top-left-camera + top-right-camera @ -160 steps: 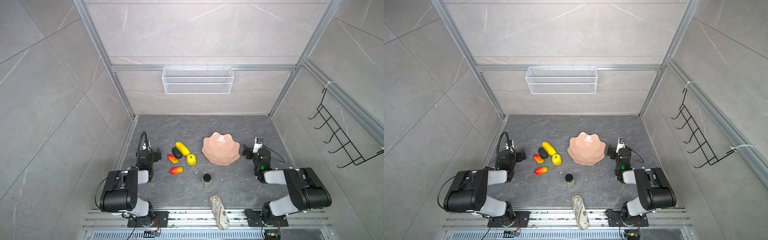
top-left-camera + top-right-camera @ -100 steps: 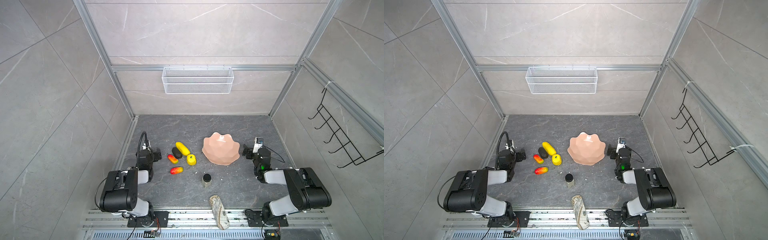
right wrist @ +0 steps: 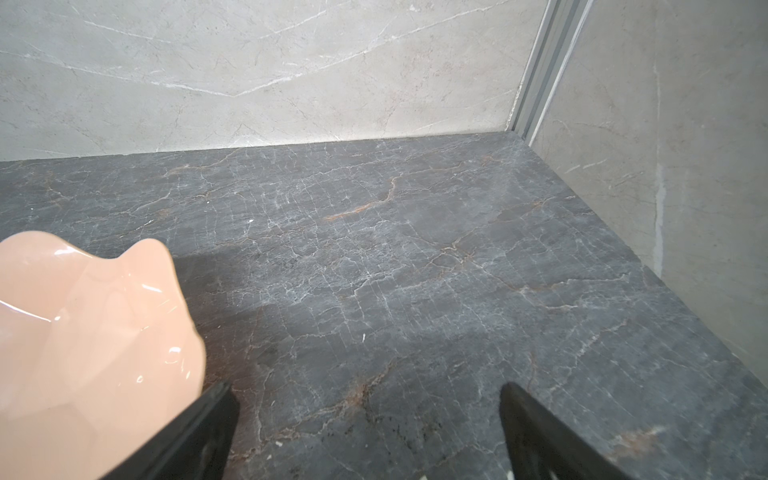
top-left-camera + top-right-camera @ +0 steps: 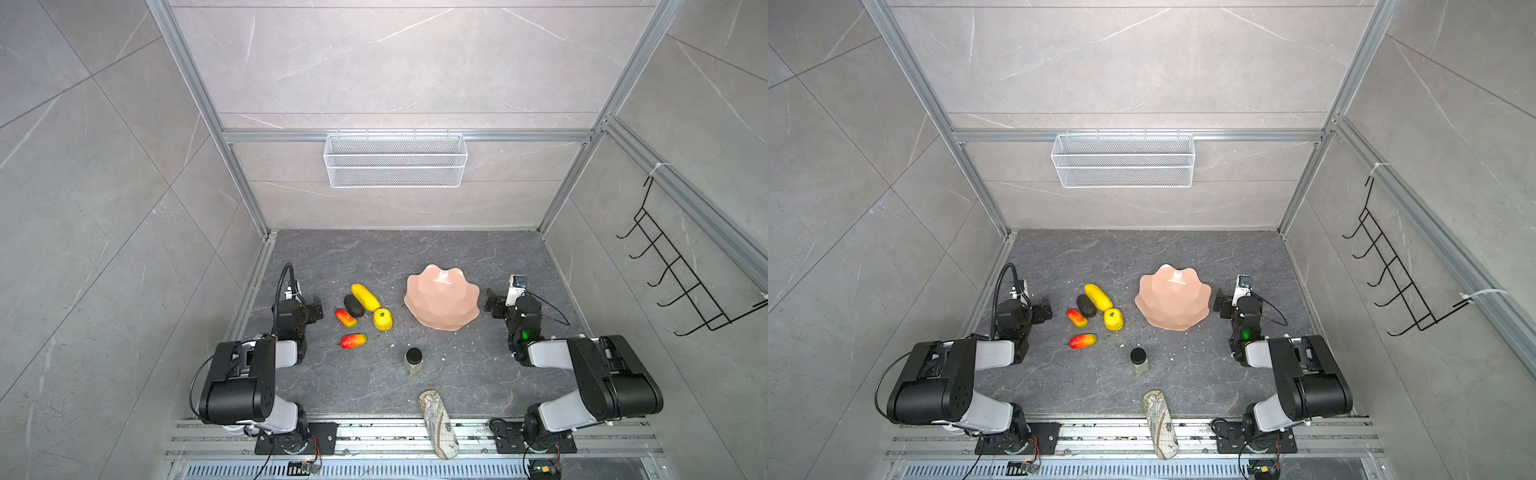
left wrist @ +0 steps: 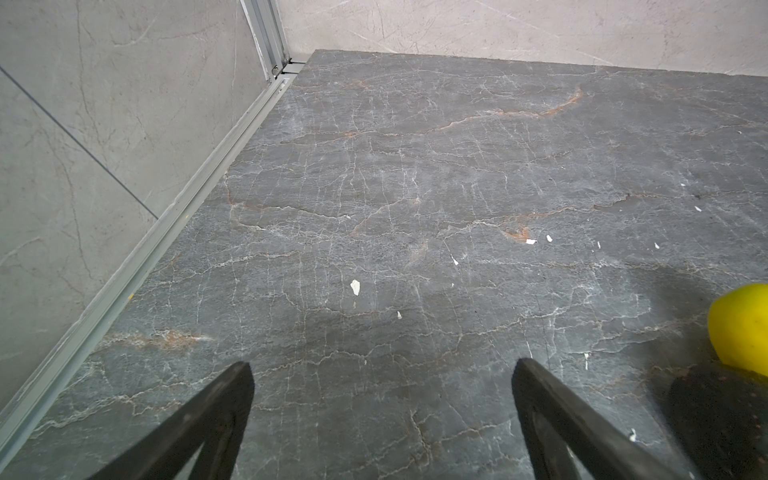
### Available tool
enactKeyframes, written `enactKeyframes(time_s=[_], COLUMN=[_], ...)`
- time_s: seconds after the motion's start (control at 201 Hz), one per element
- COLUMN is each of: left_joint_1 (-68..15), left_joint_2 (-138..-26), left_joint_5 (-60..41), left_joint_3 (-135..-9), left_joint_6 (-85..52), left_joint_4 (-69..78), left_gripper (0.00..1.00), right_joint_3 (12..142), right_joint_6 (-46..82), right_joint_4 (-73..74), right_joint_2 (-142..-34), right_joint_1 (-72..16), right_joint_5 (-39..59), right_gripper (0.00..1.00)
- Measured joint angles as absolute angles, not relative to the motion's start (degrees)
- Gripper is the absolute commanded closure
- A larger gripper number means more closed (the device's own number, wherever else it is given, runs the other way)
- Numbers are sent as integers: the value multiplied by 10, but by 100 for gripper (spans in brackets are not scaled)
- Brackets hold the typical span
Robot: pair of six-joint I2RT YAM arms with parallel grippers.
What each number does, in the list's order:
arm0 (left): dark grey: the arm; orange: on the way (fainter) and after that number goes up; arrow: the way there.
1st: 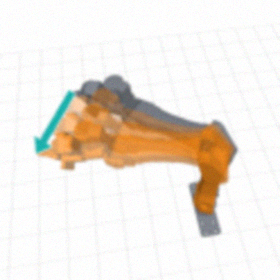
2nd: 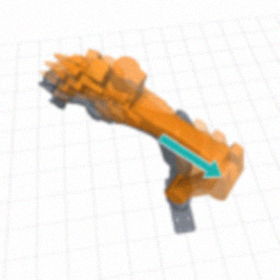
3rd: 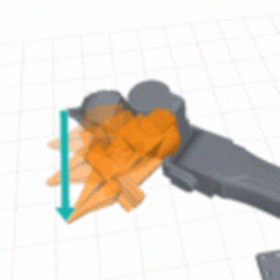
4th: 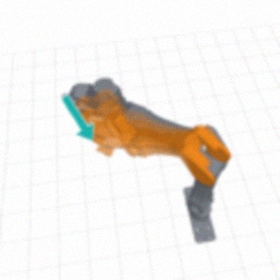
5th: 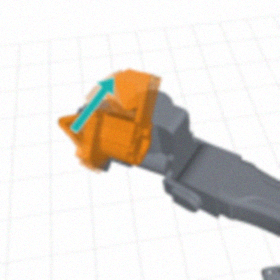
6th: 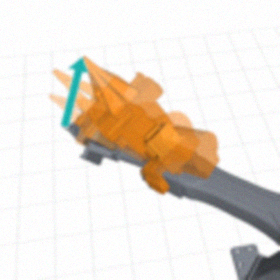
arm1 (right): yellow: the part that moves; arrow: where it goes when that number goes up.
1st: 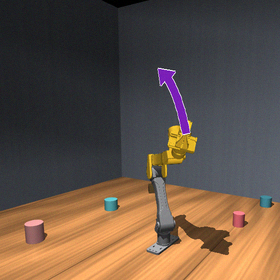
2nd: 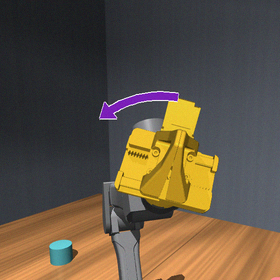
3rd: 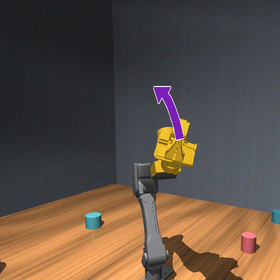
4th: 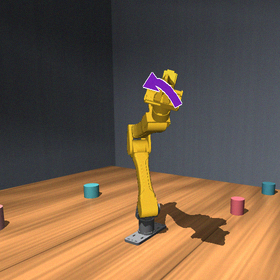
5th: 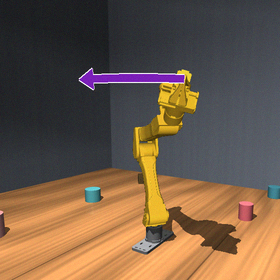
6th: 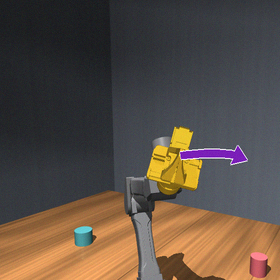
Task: Place and organize the fake fruits in the fruit bowl
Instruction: 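Move the right gripper over the fruit cluster beside the bowl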
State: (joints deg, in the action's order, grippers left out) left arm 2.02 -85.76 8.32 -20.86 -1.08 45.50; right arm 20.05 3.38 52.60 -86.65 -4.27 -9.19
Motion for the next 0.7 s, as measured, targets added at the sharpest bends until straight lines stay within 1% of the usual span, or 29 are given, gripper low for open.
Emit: enactKeyframes(time_s=[0.473,0.548,0.618,0.697], left_joint_1=[20,19,6,-36], left_joint_2=[-858,-857,-832,-746], left_joint_5=[83,84,99,128], left_joint_3=[-209,-209,-209,-211], left_joint_6=[-11,-10,-6,3], left_joint_4=[455,454,421,351], left_gripper=[0,0,0,0], right_joint_3=[201,200,184,176], right_joint_6=[34,32,21,-3], right_joint_4=[526,528,532,482], right_joint_2=[-867,-866,-849,-782], right_joint_1=[-43,-47,-71,-136], right_joint_5=[-92,-106,-140,-200], right_gripper=[0,0,0,0])
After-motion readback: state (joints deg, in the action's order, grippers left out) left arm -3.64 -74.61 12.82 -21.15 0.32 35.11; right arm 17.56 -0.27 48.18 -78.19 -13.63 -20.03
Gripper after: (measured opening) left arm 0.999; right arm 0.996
